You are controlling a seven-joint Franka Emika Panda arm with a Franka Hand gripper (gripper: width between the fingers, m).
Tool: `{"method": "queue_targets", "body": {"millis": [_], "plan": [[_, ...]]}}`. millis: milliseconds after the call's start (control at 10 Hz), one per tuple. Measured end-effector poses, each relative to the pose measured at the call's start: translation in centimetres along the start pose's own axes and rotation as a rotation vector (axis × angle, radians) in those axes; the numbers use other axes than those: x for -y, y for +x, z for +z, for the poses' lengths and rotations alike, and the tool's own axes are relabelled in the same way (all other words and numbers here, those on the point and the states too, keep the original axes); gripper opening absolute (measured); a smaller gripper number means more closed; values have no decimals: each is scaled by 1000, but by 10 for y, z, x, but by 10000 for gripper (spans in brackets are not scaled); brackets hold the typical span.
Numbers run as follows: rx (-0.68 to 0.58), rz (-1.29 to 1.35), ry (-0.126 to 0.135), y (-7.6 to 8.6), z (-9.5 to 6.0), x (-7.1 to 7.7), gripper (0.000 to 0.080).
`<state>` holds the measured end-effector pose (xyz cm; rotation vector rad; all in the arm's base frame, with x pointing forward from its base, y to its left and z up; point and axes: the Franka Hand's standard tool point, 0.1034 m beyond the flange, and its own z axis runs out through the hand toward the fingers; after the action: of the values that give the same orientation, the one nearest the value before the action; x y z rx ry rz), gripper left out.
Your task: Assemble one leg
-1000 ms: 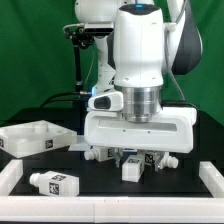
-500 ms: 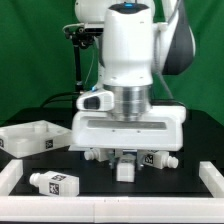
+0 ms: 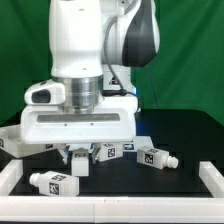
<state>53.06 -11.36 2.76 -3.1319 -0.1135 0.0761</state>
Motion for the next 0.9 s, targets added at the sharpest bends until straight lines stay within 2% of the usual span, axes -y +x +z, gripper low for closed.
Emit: {"method": "queue_targets", "body": {"millis": [200, 500, 600, 900], "plan": [[-40, -99, -22, -11, 3, -16, 285], [-31, -143, -23, -30, 13, -23, 287], [-42, -149, -31, -33, 14, -26, 287], [-62, -132, -41, -35, 14, -29, 287]]}}
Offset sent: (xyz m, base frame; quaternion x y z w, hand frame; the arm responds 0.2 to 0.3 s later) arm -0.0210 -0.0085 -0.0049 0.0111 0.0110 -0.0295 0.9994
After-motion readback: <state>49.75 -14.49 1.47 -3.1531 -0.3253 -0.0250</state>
